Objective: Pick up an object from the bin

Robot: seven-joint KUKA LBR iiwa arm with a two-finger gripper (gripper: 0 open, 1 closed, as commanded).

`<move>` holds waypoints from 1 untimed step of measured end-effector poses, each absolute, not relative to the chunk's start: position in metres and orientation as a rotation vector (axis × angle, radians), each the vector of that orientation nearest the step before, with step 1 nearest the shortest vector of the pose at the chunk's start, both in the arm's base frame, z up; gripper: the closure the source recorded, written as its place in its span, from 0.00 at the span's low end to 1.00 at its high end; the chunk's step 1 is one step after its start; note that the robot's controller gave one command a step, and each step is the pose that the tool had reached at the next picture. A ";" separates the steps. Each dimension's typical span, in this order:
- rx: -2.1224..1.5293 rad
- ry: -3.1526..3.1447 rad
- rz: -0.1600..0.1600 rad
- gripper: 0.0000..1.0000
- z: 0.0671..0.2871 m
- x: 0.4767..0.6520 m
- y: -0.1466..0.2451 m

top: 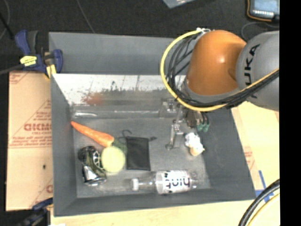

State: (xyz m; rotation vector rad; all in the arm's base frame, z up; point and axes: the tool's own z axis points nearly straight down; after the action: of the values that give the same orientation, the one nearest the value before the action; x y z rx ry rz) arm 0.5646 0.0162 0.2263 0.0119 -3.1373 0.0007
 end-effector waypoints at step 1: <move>0.011 -3.146 0.000 0.00 0.231 0.566 0.016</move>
Offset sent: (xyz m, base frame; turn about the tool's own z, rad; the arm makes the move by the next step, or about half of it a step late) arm -0.0237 0.0573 -0.1563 0.0392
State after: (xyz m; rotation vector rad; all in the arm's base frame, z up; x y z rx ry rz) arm 0.5660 0.0163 0.2312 0.0114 -3.1458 0.0000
